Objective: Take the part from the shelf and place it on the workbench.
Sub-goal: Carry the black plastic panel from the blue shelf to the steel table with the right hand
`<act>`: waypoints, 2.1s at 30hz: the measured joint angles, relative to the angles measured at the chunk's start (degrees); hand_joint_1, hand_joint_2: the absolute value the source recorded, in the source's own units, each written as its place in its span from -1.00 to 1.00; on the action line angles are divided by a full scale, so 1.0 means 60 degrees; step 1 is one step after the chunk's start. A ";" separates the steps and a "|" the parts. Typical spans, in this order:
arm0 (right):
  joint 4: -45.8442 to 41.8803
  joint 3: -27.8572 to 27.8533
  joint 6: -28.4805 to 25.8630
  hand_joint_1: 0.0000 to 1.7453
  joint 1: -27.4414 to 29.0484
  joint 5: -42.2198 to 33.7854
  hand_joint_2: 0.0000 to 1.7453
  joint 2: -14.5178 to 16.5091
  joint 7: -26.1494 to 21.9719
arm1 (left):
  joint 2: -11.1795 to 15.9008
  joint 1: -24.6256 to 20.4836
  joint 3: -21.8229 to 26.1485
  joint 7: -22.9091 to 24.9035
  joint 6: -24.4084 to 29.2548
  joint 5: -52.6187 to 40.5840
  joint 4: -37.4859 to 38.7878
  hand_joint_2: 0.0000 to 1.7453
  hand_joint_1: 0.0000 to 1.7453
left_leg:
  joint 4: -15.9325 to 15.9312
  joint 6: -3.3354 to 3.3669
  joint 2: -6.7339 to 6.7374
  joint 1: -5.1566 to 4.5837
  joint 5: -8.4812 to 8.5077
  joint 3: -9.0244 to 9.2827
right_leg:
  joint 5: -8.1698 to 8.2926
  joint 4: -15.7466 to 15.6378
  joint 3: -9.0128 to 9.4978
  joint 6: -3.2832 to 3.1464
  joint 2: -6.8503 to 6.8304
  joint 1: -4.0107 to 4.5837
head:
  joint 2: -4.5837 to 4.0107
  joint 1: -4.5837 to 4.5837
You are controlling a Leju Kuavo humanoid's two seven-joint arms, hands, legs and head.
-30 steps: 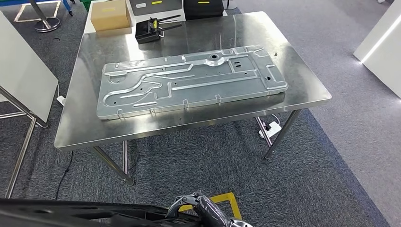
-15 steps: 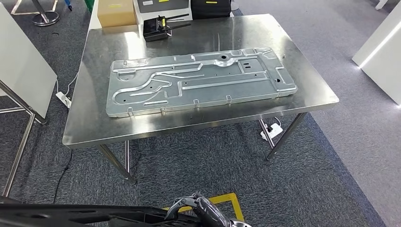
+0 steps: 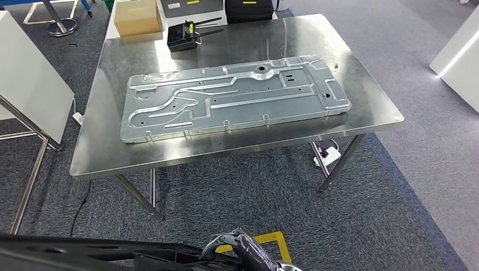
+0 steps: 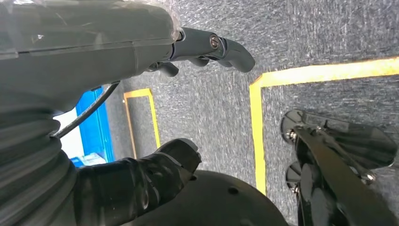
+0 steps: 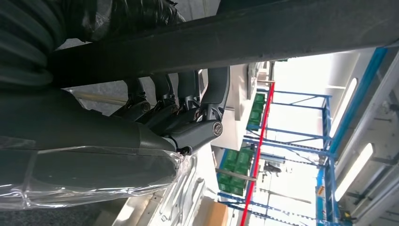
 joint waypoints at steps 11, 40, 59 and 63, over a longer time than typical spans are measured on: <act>-0.0008 0.0000 -0.0002 1.00 0.0000 0.0007 1.00 -0.0007 0.0009 | 0.0008 -0.0002 -0.0064 -0.0003 0.0000 0.0042 0.0001 1.00 -1.00 | -0.2463 0.0393 0.0028 -0.0016 0.1332 0.1063 | -0.0397 0.0480 -0.0081 0.0396 0.0026 0.0019 | 0.0000 0.0012; -0.0087 0.0007 -0.0036 1.00 0.0035 0.0153 1.00 -0.0071 0.0014 | 0.0005 0.0015 -0.0165 -0.0300 -0.0189 -0.0027 0.0001 1.00 -1.00 | -0.2436 0.0322 0.0017 -0.0086 0.1399 0.0927 | -0.0417 0.0143 0.0271 0.0241 0.0065 0.0092 | 0.0000 0.0006; -0.0162 0.0006 -0.0047 1.00 0.0126 0.0202 1.00 -0.0130 -0.0018 | -0.0020 -0.0004 -0.0169 -0.0331 -0.0174 0.0003 0.0001 1.00 -1.00 | -0.1133 0.0062 0.0018 -0.0051 0.0198 0.0838 | -0.0065 0.0082 -0.0048 -0.0047 0.0086 0.0005 | 0.0000 0.0005; -0.0158 0.0007 -0.0047 1.00 0.0151 0.0211 1.00 -0.0137 -0.0016 | -0.0028 0.0024 -0.0170 -0.0331 -0.0175 0.0015 0.0000 1.00 -1.00 | -0.0027 0.0045 0.0019 -0.0048 0.0270 -0.0055 | -0.0256 0.0088 0.0170 -0.0092 0.0092 0.0066 | 0.0000 0.0004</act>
